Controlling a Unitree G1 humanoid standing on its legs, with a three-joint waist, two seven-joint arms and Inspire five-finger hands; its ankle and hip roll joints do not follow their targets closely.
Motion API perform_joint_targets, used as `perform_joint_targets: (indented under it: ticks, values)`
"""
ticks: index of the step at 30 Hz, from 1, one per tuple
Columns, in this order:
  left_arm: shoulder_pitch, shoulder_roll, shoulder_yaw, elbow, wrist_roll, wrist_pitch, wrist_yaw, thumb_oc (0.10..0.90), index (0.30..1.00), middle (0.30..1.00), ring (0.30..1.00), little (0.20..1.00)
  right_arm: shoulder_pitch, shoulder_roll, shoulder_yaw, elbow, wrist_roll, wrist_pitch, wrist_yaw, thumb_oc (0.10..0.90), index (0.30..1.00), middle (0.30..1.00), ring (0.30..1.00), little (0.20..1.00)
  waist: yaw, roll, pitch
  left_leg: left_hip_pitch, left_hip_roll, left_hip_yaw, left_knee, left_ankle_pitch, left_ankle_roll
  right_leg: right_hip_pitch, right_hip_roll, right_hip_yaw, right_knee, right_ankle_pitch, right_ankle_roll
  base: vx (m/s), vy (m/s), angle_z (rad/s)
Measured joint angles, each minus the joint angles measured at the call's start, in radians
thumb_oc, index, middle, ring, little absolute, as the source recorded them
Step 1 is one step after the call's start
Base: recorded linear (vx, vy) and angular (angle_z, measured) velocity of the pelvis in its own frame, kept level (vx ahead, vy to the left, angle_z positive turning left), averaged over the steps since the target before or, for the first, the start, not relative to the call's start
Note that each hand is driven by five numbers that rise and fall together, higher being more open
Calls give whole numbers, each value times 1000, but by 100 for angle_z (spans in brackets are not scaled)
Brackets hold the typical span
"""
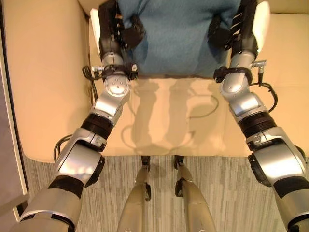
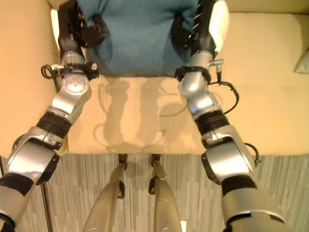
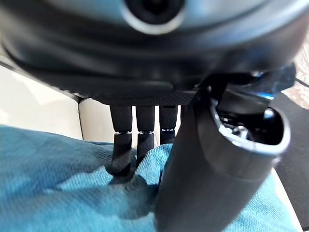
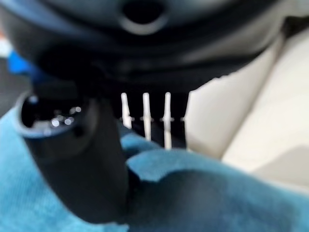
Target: Pick up all the scattered cushions and arrange them neatly on the sofa.
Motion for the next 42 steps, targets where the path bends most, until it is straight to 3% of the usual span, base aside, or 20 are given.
perform_joint_targets:
  ticks: [1,2,3,4,5,6,7,11,12,14,15,19,22,25,29,33,38,42]
  values:
    - [4,25,-5,-6,0,-17,0,800,900,900,900,900,-2,-5,-2,-14,-1,-1,2,800,900,900,900,900,-1,-2,1,-5,12,-15,0,10,3,-5,9,7,7,-10,14,-10,-9,-45]
    - [4,36,-5,-12,0,-24,-3,800,900,900,900,900,-3,-19,-2,-19,0,0,2,800,900,900,900,900,-15,0,5,-11,8,-44,1,11,5,-72,-4,10,113,-45,52,-9,-6,-9]
    - [11,32,-8,-26,-1,-25,-8,800,900,900,900,900,6,-25,-11,-24,-1,-1,7,800,900,900,900,900,-14,2,5,-10,1,-55,2,12,6,-118,-9,32,159,-99,115,-23,-20,12]
    - [15,32,-9,-37,-1,-30,-18,800,900,900,900,900,10,-27,-28,-28,0,-2,13,800,900,900,900,900,-13,2,5,-10,-11,-51,2,12,6,-105,-7,51,40,-81,120,-16,-18,33]
    - [21,29,-9,-39,-1,-30,-29,800,900,900,900,900,19,-33,-39,-29,0,-2,17,800,900,900,900,900,-22,1,6,-8,-38,-39,1,11,5,-78,-19,55,-59,10,121,-31,-22,66]
    - [47,25,5,-80,0,-29,-49,800,900,900,900,900,48,-48,-67,-61,-1,-4,26,800,900,900,900,900,-38,4,7,-2,-62,-40,1,9,3,-55,-33,55,-86,99,65,-18,-9,52]
    - [81,31,18,-121,1,-30,-55,800,900,900,900,900,72,-52,-88,-78,1,-4,30,800,900,900,900,900,-21,3,9,-2,-54,-35,1,7,0,-53,-26,53,-93,112,66,-37,-26,22]
    - [262,103,75,-168,28,-39,-122,800,900,900,900,900,232,-73,-159,-196,3,-29,95,800,900,900,900,900,-10,3,9,44,-3,-38,0,-45,-37,-13,23,42,-92,106,72,-20,-24,-16]
    - [358,138,120,-184,30,-37,-147,800,900,900,900,900,324,-80,-237,-254,4,-42,114,800,900,900,900,900,-13,3,9,70,15,-37,0,-86,-40,9,41,39,-91,97,72,3,-21,-21]
    - [405,149,145,-195,34,-37,-164,800,900,900,900,900,376,-86,-280,-279,8,-52,128,800,900,900,900,900,-14,3,9,83,24,-37,0,-105,-35,20,47,36,-91,93,70,3,-9,-5]
    - [517,162,196,-196,35,-30,-186,800,900,900,900,900,508,-86,-387,-301,26,-55,148,800,900,900,900,900,-25,3,9,114,27,-42,0,-123,-27,51,49,27,-79,76,60,0,1,8]
    - [746,153,306,-284,36,-17,-249,800,900,900,900,900,740,-56,-512,-365,50,-67,198,800,900,900,900,900,-29,3,9,157,18,-38,0,-140,-7,63,37,29,-14,31,39,4,0,3]
    - [990,82,401,-346,36,-16,-308,800,900,900,900,900,965,52,-569,-382,55,-75,266,800,900,900,900,900,-33,2,9,259,17,-35,0,-159,-5,165,34,26,-16,8,45,17,-2,1]
    - [1169,29,417,-334,37,10,-366,800,900,900,900,900,1134,117,-534,-368,55,-63,330,800,900,900,900,900,-39,2,2,372,17,-18,0,-194,-1,284,32,25,-26,-28,56,14,-2,0]
    - [1279,22,399,-307,72,38,-439,800,900,900,900,900,1216,167,-531,-331,54,-65,397,800,900,900,900,900,-42,-5,-21,438,16,-12,0,-211,-13,368,33,25,-66,-28,58,22,-15,-1]
    - [1326,12,382,-213,133,64,-485,800,900,900,900,900,1225,200,-512,-260,52,-68,446,800,900,900,900,900,-48,-17,-41,532,21,6,0,-235,-10,477,40,33,-111,-24,58,40,-39,-9]
    - [1365,-43,366,16,217,87,-502,800,900,900,900,900,1288,216,-406,-65,17,-66,503,800,900,900,900,900,-44,-30,-150,644,35,18,-1,-264,-14,604,55,28,-146,-39,55,6,-69,-4]
    - [1370,-74,341,143,281,83,-502,800,900,900,900,900,1314,215,-352,50,-39,-75,506,800,900,900,900,900,-39,-31,-164,689,46,10,0,-264,-16,655,67,22,-147,-48,50,-64,-81,9]
